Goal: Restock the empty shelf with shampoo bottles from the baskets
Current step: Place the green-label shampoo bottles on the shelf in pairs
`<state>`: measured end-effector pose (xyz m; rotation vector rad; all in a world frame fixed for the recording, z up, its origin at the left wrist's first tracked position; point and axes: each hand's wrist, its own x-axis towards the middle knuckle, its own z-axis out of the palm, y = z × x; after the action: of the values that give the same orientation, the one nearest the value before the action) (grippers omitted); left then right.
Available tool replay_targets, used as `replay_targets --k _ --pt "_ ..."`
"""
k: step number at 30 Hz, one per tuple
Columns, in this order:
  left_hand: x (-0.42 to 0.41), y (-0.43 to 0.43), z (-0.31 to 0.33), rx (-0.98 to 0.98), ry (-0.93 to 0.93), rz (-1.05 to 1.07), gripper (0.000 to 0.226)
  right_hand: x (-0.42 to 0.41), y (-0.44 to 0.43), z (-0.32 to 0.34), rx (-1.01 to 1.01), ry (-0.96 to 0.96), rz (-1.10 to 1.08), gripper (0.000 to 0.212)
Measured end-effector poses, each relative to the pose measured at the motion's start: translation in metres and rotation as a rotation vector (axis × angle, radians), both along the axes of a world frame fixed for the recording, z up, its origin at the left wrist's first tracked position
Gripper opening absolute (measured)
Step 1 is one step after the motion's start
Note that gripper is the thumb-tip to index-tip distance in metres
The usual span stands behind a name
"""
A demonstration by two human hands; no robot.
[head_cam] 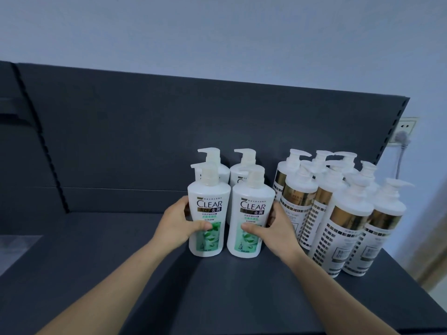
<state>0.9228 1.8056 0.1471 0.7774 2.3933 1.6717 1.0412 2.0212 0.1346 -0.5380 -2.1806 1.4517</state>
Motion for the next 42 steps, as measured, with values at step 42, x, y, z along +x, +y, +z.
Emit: replay_targets --k 42 --pt "0.008 -0.022 -0.008 -0.692 0.477 -0.232 0.054 0.051 -0.09 0.01 0.608 -0.545 -0.272 0.075"
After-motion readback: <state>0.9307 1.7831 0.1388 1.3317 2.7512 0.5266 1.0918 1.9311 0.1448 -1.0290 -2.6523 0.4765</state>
